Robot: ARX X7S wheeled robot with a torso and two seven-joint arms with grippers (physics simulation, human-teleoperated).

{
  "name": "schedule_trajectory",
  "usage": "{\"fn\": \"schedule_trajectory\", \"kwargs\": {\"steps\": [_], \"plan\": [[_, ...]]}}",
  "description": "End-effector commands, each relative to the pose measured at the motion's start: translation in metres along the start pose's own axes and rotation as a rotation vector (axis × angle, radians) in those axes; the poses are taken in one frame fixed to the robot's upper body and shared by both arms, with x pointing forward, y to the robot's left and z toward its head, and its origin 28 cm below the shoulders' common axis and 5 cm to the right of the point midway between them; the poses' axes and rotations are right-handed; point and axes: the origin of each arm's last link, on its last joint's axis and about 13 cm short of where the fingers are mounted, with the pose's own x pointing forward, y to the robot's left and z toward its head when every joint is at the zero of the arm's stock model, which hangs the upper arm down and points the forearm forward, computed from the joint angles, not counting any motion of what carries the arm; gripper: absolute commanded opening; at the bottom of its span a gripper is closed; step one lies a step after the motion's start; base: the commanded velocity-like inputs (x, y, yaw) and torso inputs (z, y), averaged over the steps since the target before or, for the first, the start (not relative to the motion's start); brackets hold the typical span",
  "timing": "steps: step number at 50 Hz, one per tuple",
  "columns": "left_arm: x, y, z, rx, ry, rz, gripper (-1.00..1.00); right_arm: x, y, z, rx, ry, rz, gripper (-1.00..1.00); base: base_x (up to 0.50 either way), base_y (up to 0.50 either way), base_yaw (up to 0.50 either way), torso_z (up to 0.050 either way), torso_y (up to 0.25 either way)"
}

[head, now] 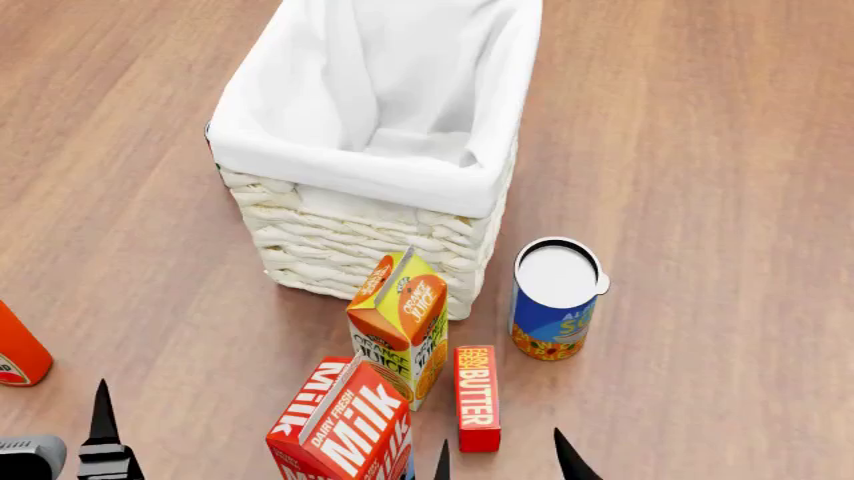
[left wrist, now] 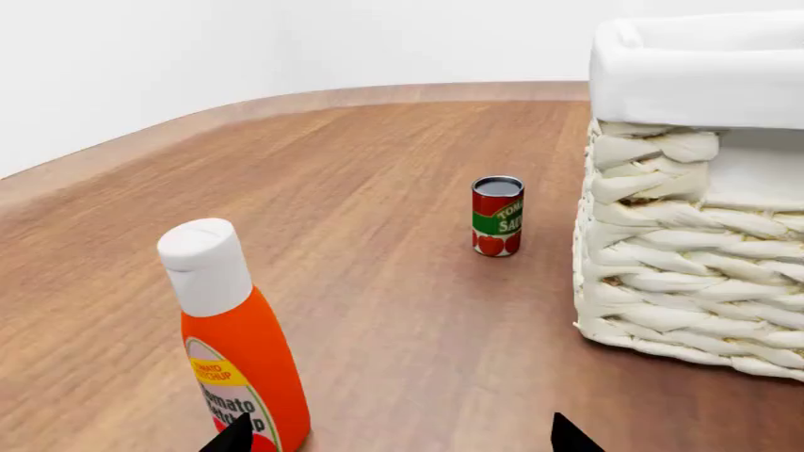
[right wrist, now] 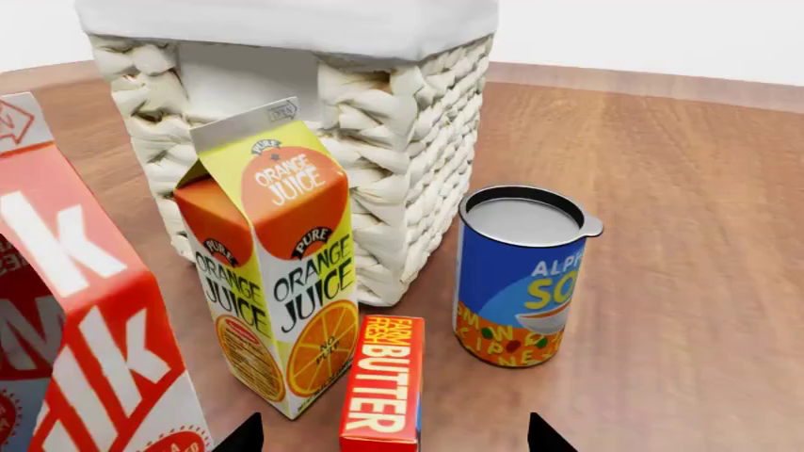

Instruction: Pick up the butter and put it in the basket.

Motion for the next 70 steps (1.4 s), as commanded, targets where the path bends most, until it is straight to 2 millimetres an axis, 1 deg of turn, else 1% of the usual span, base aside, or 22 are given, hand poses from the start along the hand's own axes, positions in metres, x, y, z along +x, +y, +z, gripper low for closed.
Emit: {"fn": "schedule_trajectory", "kwargs": {"steps": [1, 16, 42, 54, 70], "plan": [[-0.002, 0.000, 0.001, -0.011, -0.002, 0.003, 1.00, 0.011, -0.002, 0.001, -0.002, -0.004, 0.006, 1.00, 0.00, 0.00, 0.00, 0.000, 0.000], [-0.005, 0.003, 0.004, -0.018, -0.010, 0.006, 1.00, 0.022, -0.007, -0.013, 0.022, 0.048, 0.004, 1.00, 0.00, 0.00, 0.00, 0.000, 0.000], [-0.010, 0.003, 0.008, -0.030, -0.012, 0.003, 1.00, 0.049, -0.007, 0.003, -0.010, 0.074, 0.051, 1.00, 0.00, 0.00, 0.00, 0.000, 0.000], [-0.012, 0.004, 0.011, -0.041, -0.017, 0.005, 1.00, 0.053, -0.007, -0.002, 0.014, 0.141, 0.054, 1.00, 0.00, 0.00, 0.00, 0.000, 0.000], [-0.015, 0.003, 0.012, -0.045, -0.016, -0.002, 1.00, 0.055, -0.007, 0.007, 0.008, 0.185, 0.055, 1.00, 0.00, 0.00, 0.00, 0.000, 0.000]]}}
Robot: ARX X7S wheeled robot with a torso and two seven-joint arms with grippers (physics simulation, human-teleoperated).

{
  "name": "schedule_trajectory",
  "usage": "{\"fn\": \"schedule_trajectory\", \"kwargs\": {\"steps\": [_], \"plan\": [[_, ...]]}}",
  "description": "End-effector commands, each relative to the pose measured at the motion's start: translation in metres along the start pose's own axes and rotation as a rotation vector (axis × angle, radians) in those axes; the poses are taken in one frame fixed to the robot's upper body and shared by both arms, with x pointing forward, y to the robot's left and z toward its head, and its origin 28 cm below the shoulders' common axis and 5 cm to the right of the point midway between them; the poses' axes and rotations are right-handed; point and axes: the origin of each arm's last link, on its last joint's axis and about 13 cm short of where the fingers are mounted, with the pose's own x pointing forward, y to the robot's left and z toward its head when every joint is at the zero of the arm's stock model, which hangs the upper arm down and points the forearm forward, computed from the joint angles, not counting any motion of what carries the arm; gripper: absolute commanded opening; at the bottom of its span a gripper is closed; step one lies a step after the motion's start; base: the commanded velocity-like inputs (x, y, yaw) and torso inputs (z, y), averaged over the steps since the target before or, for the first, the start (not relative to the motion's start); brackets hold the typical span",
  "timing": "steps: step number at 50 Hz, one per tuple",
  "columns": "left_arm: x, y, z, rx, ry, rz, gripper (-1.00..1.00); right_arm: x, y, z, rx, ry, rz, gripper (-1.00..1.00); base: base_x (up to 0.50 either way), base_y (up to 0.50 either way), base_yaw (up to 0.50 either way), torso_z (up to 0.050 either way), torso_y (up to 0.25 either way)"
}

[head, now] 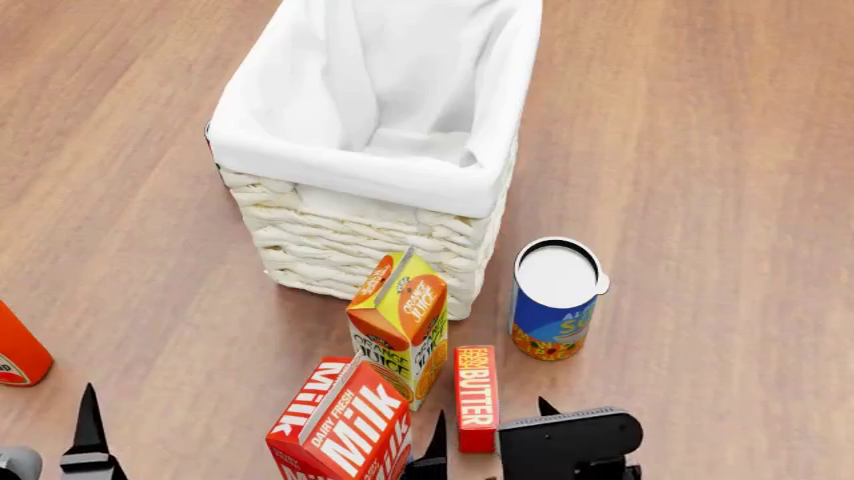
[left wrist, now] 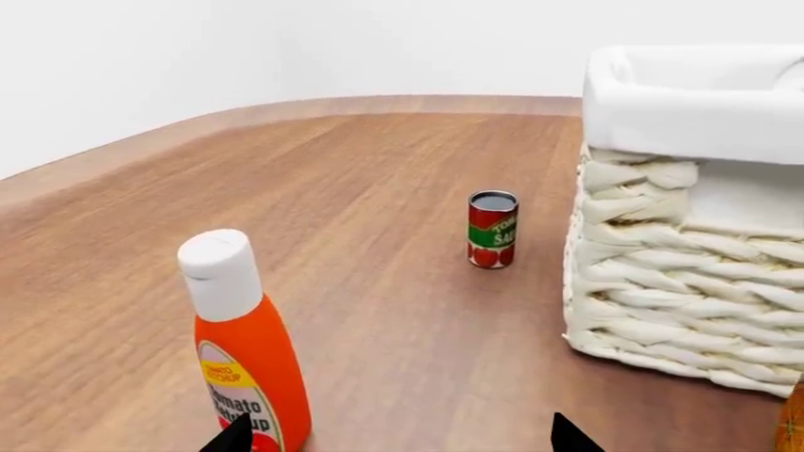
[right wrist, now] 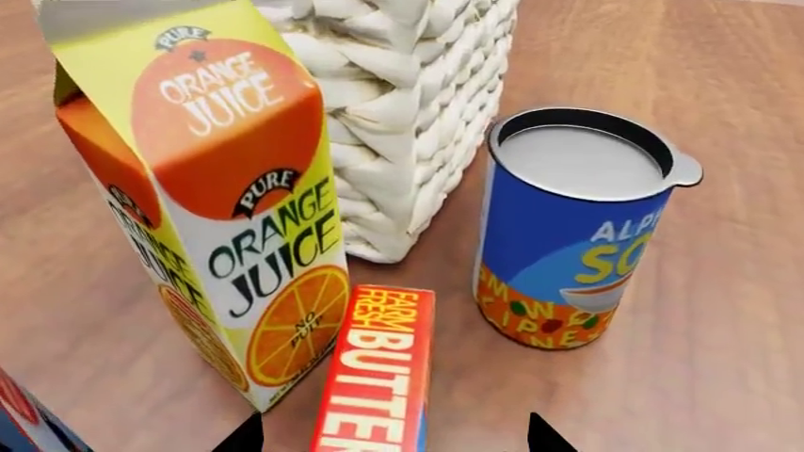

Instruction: Pick up the butter and put it in the basket.

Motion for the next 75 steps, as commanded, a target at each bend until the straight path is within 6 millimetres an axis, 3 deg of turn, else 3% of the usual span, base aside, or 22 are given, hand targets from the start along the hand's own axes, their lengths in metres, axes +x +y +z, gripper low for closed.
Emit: {"fn": "schedule_trajectory", "kwargs": {"steps": [1, 75], "plan": [[-0.002, 0.001, 0.002, -0.016, -0.003, 0.003, 1.00, 0.005, 0.004, 0.008, 0.007, 0.011, 0.009, 1.00, 0.00, 0.00, 0.00, 0.000, 0.000], [-0.011, 0.002, 0.013, -0.049, -0.024, -0.006, 1.00, 0.018, 0.003, 0.003, 0.026, 0.093, 0.014, 1.00, 0.00, 0.00, 0.00, 0.000, 0.000]]}}
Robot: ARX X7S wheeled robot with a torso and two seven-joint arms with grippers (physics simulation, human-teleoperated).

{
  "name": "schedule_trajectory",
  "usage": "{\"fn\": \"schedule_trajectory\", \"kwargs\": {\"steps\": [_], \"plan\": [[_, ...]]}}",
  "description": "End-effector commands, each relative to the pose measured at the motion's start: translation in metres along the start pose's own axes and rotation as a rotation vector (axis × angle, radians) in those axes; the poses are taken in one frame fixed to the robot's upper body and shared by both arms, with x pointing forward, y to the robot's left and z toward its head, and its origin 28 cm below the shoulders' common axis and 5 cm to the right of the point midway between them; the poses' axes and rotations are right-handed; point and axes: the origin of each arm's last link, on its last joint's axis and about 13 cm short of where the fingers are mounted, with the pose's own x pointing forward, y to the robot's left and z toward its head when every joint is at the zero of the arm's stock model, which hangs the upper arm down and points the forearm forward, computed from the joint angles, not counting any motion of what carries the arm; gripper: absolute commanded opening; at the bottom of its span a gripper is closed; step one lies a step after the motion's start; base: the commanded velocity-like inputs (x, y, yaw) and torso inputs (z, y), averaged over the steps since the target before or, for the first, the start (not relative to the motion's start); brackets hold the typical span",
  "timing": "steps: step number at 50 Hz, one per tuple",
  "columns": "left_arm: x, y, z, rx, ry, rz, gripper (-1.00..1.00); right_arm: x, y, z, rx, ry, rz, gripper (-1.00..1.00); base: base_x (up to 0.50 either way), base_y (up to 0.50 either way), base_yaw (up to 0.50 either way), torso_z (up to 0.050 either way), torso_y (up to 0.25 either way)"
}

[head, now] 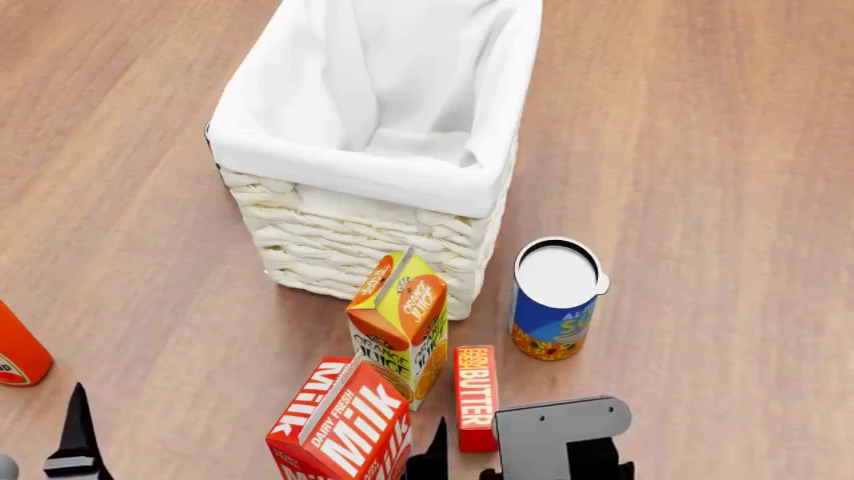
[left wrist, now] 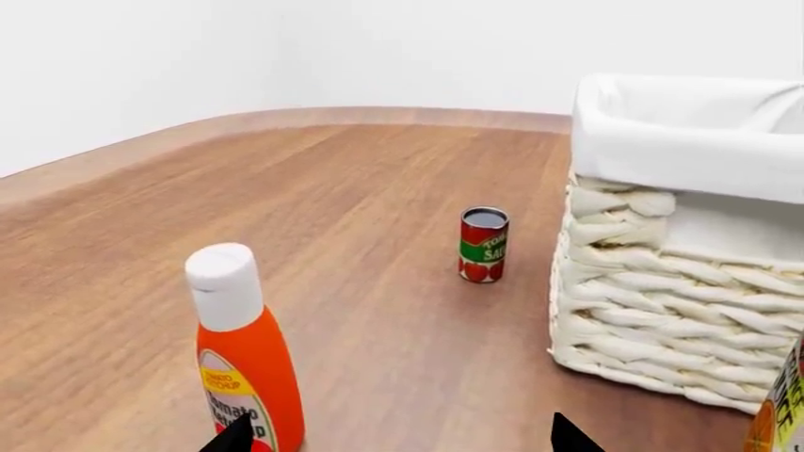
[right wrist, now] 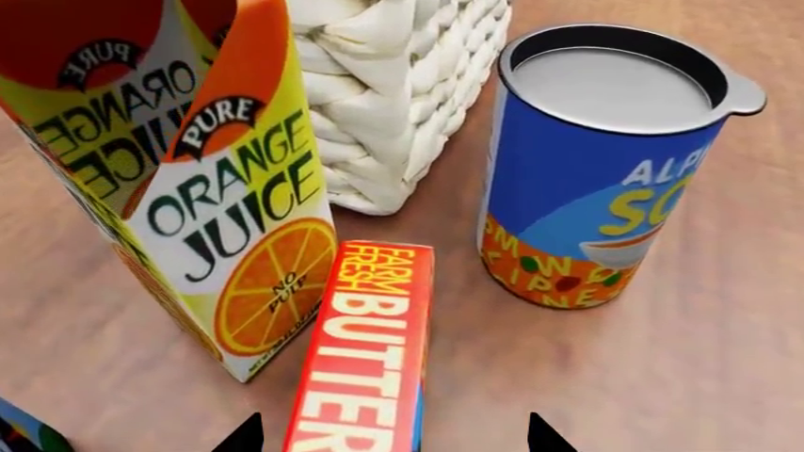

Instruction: Pick up the butter and put it in the basket.

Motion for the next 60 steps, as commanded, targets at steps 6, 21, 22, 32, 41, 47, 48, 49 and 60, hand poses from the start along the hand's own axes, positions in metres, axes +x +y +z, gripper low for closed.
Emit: {"fn": "schedule_trajectory", "kwargs": {"steps": [6, 21, 22, 32, 41, 47, 48, 49, 60], "plan": [[-0.002, 0.002, 0.003, -0.016, -0.009, 0.006, 1.00, 0.005, 0.004, 0.004, 0.010, -0.016, 0.015, 1.00, 0.00, 0.00, 0.00, 0.000, 0.000], [-0.002, 0.002, 0.005, -0.021, -0.014, 0.008, 1.00, 0.005, 0.005, 0.003, 0.009, -0.021, 0.022, -1.00, 0.00, 0.00, 0.00, 0.000, 0.000], [-0.002, 0.003, 0.005, -0.021, -0.013, 0.009, 1.00, 0.005, 0.005, 0.004, 0.010, -0.023, 0.022, -1.00, 0.00, 0.00, 0.00, 0.000, 0.000], [-0.001, 0.003, 0.006, -0.023, -0.015, 0.015, 1.00, -0.014, 0.010, 0.010, 0.015, -0.087, -0.009, -1.00, 0.00, 0.00, 0.00, 0.000, 0.000], [-0.001, 0.003, 0.004, -0.017, -0.014, 0.013, 1.00, -0.039, 0.012, 0.028, -0.016, -0.143, -0.035, -1.00, 0.00, 0.00, 0.00, 0.000, 0.000], [0.000, 0.003, 0.005, -0.019, -0.015, 0.012, 1.00, -0.052, 0.016, 0.043, -0.043, -0.181, -0.045, -1.00, 0.00, 0.00, 0.00, 0.000, 0.000], [0.000, 0.003, 0.005, -0.019, -0.016, 0.013, 1.00, -0.053, 0.016, 0.044, -0.047, -0.184, -0.045, -1.00, 0.00, 0.00, 0.00, 0.000, 0.000], [0.000, 0.003, 0.005, -0.019, -0.016, 0.014, 1.00, -0.055, 0.017, 0.046, -0.051, -0.188, -0.044, -1.00, 0.00, 0.00, 0.00, 0.000, 0.000], [0.000, 0.003, 0.006, -0.021, -0.017, 0.014, 1.00, -0.082, 0.026, 0.071, -0.107, -0.289, -0.056, -1.00, 0.00, 0.00, 0.00, 0.000, 0.001]]}}
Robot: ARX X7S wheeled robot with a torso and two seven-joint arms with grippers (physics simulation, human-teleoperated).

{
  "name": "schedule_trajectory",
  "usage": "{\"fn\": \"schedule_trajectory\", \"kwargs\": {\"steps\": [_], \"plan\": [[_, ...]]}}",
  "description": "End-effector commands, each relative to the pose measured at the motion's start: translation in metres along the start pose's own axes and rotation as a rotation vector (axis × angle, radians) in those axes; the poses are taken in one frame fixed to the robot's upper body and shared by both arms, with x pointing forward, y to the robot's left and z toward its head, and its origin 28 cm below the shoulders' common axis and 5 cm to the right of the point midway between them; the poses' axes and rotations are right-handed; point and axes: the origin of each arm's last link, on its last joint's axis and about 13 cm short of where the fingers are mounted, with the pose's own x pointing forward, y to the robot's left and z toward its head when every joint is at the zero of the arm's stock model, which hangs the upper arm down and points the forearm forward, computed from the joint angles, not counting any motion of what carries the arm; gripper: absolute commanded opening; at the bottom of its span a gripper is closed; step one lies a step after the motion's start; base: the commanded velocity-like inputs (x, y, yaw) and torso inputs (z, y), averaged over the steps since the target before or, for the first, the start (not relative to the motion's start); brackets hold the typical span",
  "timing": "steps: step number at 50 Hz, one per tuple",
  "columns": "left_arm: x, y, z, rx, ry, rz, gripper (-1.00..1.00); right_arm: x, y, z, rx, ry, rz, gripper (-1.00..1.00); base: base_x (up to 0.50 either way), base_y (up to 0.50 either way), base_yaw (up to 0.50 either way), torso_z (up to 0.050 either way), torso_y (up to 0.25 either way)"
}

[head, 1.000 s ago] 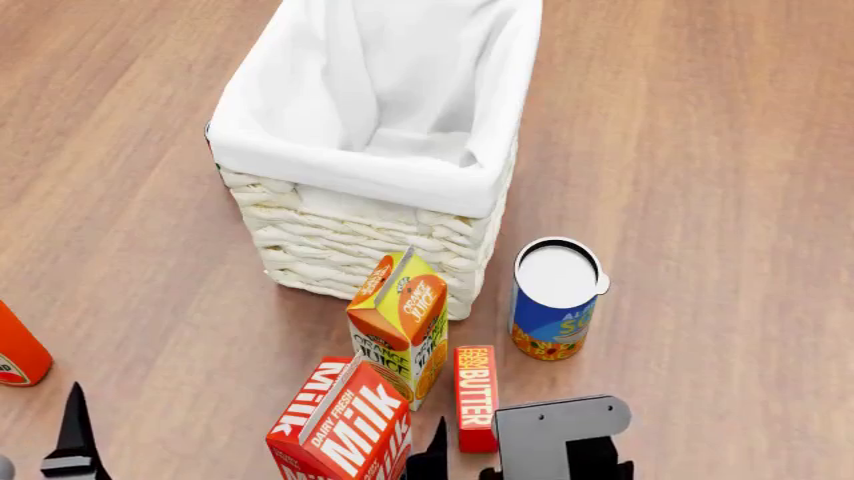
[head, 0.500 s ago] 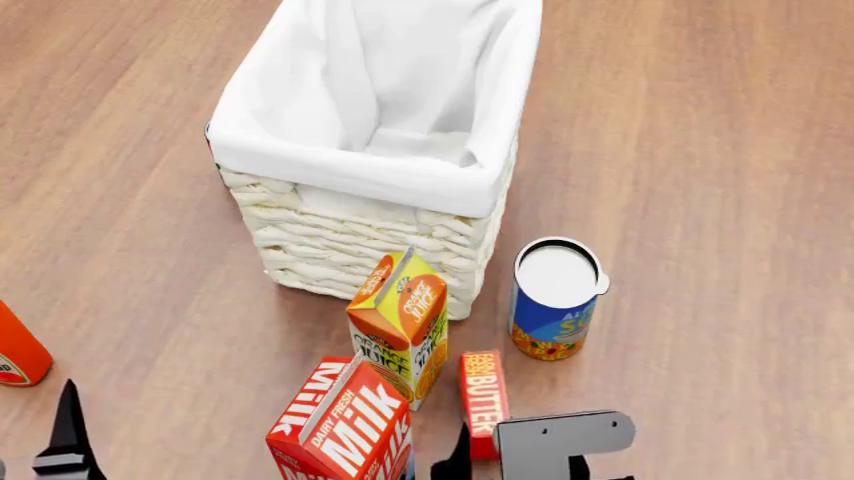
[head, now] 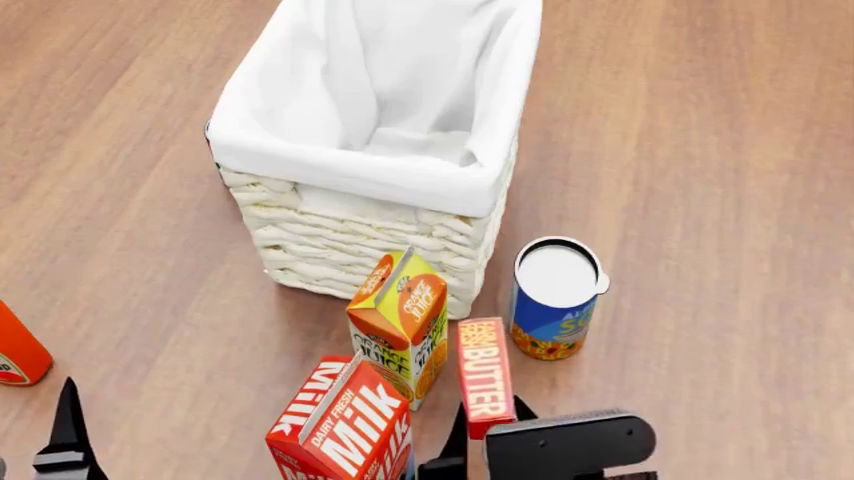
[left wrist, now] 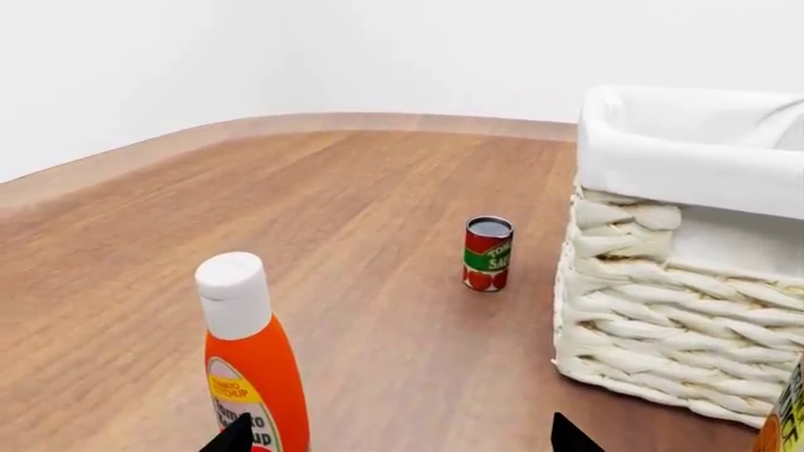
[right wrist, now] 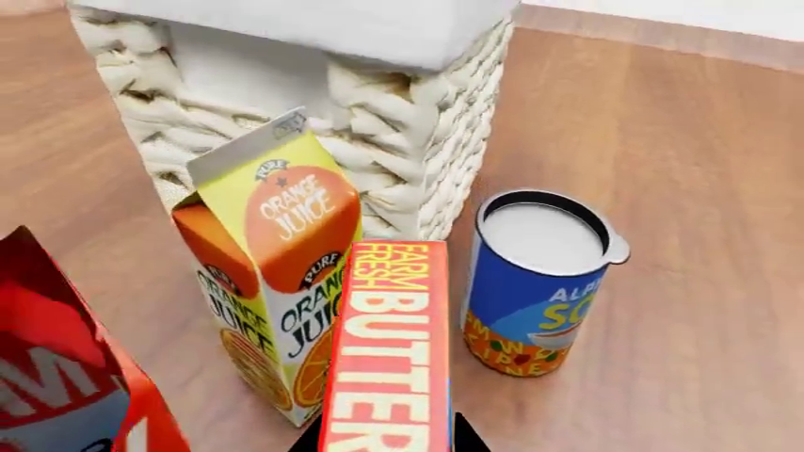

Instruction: Pick up the butter and put it in the basket.

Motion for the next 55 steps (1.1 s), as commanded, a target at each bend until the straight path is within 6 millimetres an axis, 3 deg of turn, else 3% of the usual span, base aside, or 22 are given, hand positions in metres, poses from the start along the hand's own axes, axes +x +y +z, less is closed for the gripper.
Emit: {"fn": "schedule_trajectory", "kwargs": {"steps": [1, 32, 55], "plan": [[0.000, 0.001, 0.001, -0.011, -0.007, 0.006, 1.00, -0.020, 0.006, 0.038, -0.064, -0.166, -0.021, -1.00, 0.00, 0.00, 0.00, 0.000, 0.000], [0.003, 0.000, 0.001, -0.014, -0.011, 0.004, 1.00, -0.068, 0.004, 0.117, -0.224, -0.373, -0.093, -1.00, 0.00, 0.00, 0.00, 0.000, 0.001], [0.003, -0.001, 0.002, -0.018, -0.014, 0.005, 1.00, -0.071, -0.032, 0.161, -0.208, -0.419, -0.177, -1.00, 0.00, 0.00, 0.00, 0.001, 0.001]]}}
